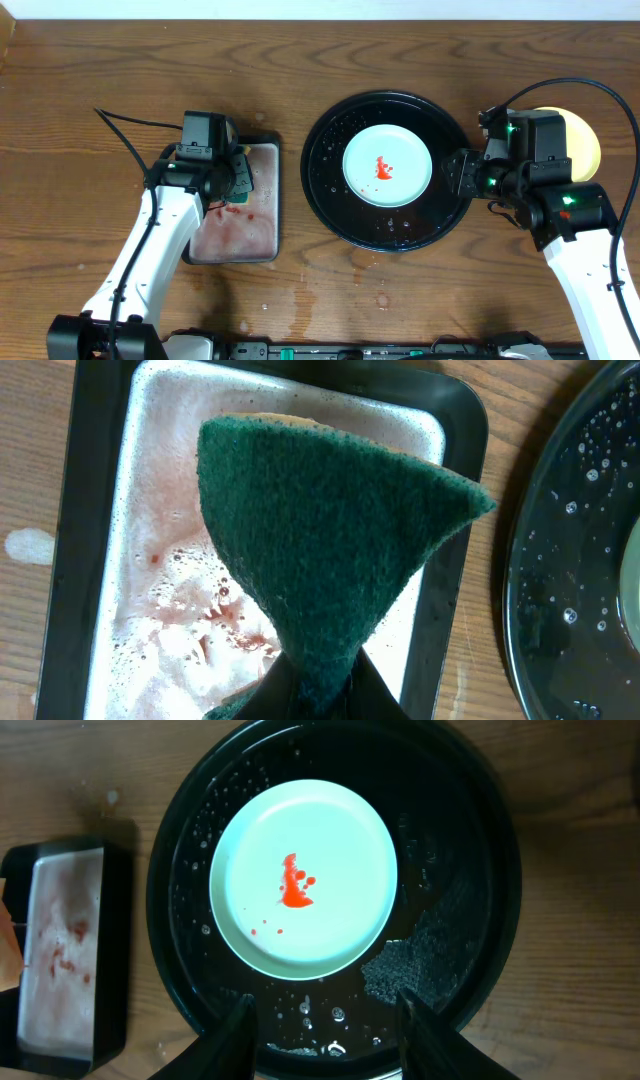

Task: Clean dirty plates on tray and stack at the side
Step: 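Grasp and lift the green sponge from the small tray with left gripper, then carry the sponge with the left gripper onto the light blue plate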

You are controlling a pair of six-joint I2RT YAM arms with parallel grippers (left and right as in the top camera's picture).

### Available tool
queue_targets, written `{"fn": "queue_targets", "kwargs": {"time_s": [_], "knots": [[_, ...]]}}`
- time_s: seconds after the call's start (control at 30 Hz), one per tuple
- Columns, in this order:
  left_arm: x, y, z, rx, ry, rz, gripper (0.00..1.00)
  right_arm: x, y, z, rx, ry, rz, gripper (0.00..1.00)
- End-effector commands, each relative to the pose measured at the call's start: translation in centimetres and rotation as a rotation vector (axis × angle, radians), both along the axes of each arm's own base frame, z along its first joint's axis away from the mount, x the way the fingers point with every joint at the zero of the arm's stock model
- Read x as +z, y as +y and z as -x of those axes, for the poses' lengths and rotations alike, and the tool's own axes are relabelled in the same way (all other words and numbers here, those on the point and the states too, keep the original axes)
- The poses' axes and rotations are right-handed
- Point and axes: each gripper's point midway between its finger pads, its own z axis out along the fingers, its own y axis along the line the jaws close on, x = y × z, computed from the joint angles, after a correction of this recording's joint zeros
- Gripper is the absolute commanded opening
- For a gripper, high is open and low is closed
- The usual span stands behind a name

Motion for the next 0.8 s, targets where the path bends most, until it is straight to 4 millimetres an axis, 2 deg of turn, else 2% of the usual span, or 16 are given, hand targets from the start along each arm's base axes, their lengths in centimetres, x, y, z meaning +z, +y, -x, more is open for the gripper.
{"fn": "queue_targets", "kwargs": {"time_s": [0.0, 0.27, 0.3, 0.33, 0.37, 0.43, 0.47, 0.5, 0.53, 0.57, 0.6, 0.63, 0.77], "knots": [[0.12, 0.01, -0.14, 0.002, -0.006, 0.003, 0.07, 0.65, -0.21, -0.04, 0.003, -0.021, 0.006, 0.42], [0.11, 0.01, -0.12, 0.002, -0.005, 0.003, 0.07, 0.54, -0.23, 0.11, 0.003, -0.014, 0.006, 0.42], [0.11, 0.01, -0.12, 0.002, -0.005, 0.003, 0.07, 0.53, -0.24, 0.12, 0.003, -0.013, 0.007, 0.37], [0.11, 0.01, -0.12, 0.002, -0.005, 0.003, 0.07, 0.50, -0.23, 0.16, 0.003, -0.011, 0.007, 0.21], [0.10, 0.01, -0.11, 0.002, -0.004, 0.002, 0.07, 0.48, -0.24, 0.19, 0.003, -0.009, 0.007, 0.01], [0.04, 0.03, 0.03, 0.002, 0.002, 0.002, 0.07, 0.43, -0.26, 0.26, 0.003, -0.006, 0.008, 0.01], [0.02, 0.03, 0.07, 0.002, 0.004, 0.002, 0.07, 0.40, -0.27, 0.29, 0.003, -0.004, 0.009, 0.01], [0.01, 0.03, 0.10, 0.002, 0.005, 0.002, 0.07, 0.38, -0.27, 0.32, 0.003, -0.003, 0.008, 0.11], [0.01, 0.04, 0.11, 0.002, 0.005, 0.001, 0.07, 0.34, -0.27, 0.37, 0.003, 0.000, 0.009, 0.28], [0.00, 0.04, 0.11, 0.002, 0.006, 0.001, 0.07, 0.32, -0.28, 0.39, 0.003, 0.001, 0.009, 0.33], [0.00, 0.04, 0.11, 0.002, 0.006, 0.001, 0.07, 0.27, -0.29, 0.46, 0.003, 0.004, 0.010, 0.44], [0.01, 0.04, 0.11, 0.002, 0.005, 0.001, 0.08, 0.22, -0.30, 0.53, 0.003, 0.008, 0.010, 0.49], [0.03, 0.01, 0.07, 0.002, 0.004, 0.002, 0.07, 0.23, -0.30, 0.52, 0.006, 0.006, 0.013, 0.50]]}}
